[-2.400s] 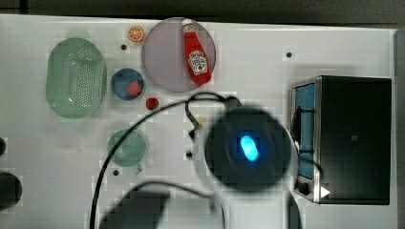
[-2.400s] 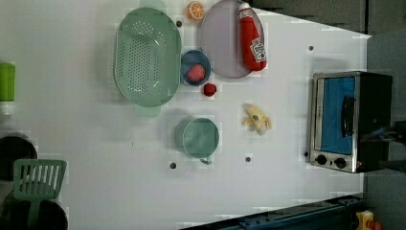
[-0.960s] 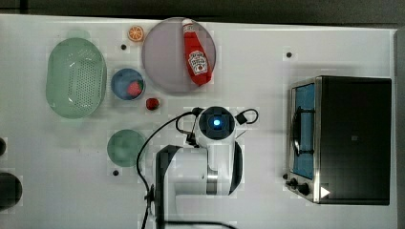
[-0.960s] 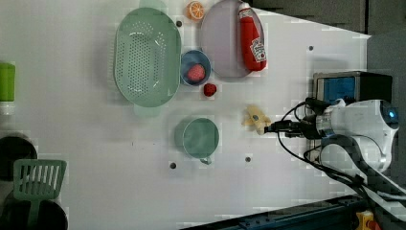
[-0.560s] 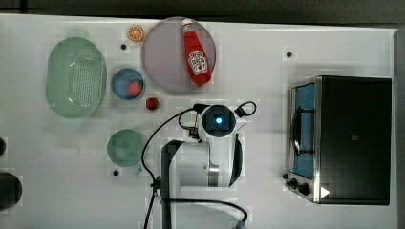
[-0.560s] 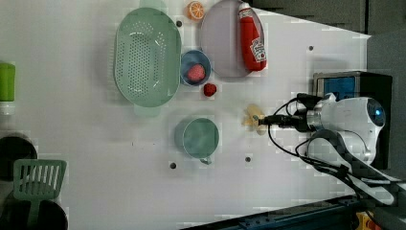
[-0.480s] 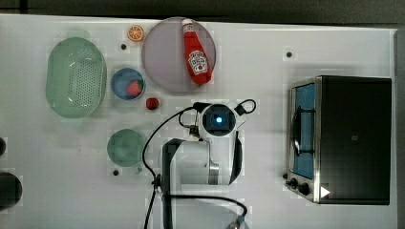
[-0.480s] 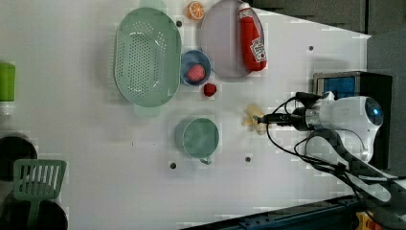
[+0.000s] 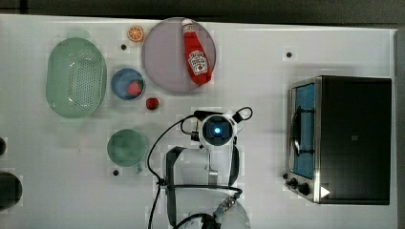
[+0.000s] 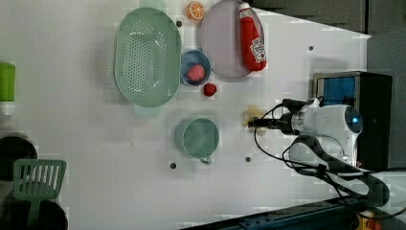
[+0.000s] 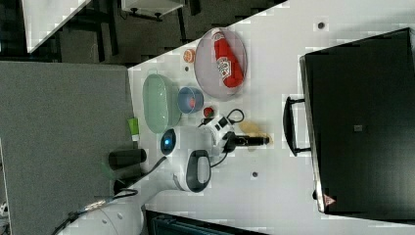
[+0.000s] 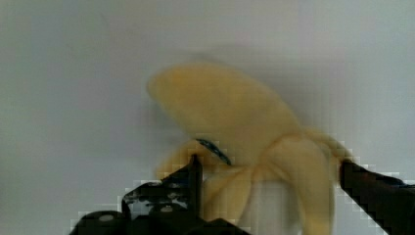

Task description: Pick Banana and place it in mug.

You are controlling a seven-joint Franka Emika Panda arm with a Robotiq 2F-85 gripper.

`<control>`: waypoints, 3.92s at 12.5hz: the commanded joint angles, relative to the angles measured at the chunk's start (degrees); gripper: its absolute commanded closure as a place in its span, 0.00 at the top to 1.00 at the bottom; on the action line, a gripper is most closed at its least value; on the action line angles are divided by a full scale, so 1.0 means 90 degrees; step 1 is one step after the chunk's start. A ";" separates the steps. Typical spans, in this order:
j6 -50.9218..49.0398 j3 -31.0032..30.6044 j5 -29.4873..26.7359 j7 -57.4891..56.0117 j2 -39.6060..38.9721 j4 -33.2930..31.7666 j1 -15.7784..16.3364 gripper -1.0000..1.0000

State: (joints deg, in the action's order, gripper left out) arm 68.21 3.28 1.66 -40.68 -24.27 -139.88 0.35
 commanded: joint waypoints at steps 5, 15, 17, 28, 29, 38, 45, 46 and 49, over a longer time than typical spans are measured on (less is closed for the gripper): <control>0.0126 0.0019 -0.0023 -0.0235 0.0333 0.0034 -0.0031 0.31; -0.3388 0.0201 -0.0036 -0.0224 0.3279 0.0611 -0.0130 0.31; -0.4193 0.0195 -0.0036 -0.0222 0.3901 0.0965 -0.0123 0.31; -0.6638 -0.1513 -0.0570 0.2818 0.4115 0.2316 0.0296 0.31; -0.6549 -0.1784 -0.0640 0.3305 0.3980 0.2313 0.0309 0.31; -0.3754 -0.3184 -0.0633 0.5496 0.2550 0.1413 0.0335 0.31; -0.2078 -0.3207 -0.0615 0.5624 0.1840 0.0560 0.0334 0.33; -0.1942 -0.3200 -0.0615 0.5624 0.1744 0.0538 0.0334 0.43; -0.1669 -0.3242 -0.0608 0.5624 0.1651 0.0534 0.0335 0.76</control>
State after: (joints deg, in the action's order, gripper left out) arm 50.08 -25.00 -3.91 7.46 -10.76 -137.08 1.97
